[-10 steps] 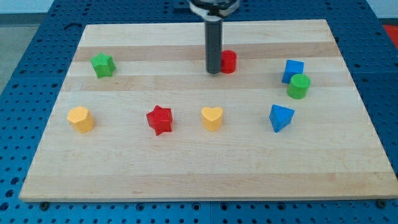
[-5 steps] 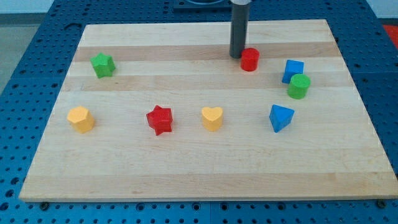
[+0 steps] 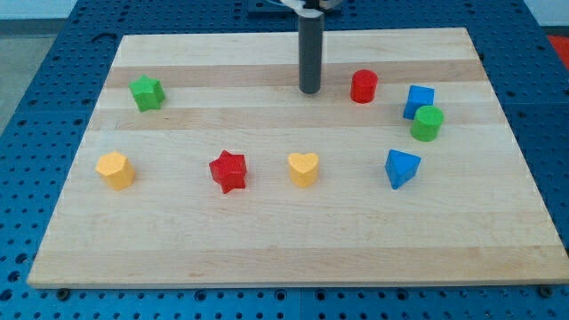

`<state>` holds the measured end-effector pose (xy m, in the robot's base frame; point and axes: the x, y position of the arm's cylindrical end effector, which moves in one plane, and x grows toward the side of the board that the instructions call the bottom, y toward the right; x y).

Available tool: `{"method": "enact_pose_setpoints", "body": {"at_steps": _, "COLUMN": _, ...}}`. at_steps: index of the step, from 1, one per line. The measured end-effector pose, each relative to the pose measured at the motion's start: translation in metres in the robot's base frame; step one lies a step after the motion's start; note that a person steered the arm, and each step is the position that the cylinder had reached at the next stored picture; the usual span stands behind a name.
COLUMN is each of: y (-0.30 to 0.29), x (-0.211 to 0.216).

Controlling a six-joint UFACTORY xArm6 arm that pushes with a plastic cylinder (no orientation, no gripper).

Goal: Move red circle to the blue cube

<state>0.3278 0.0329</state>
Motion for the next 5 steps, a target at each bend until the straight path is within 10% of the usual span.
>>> {"method": "enact_pose_setpoints", "body": {"at_steps": 5, "y": 0.108, "x": -0.001}}
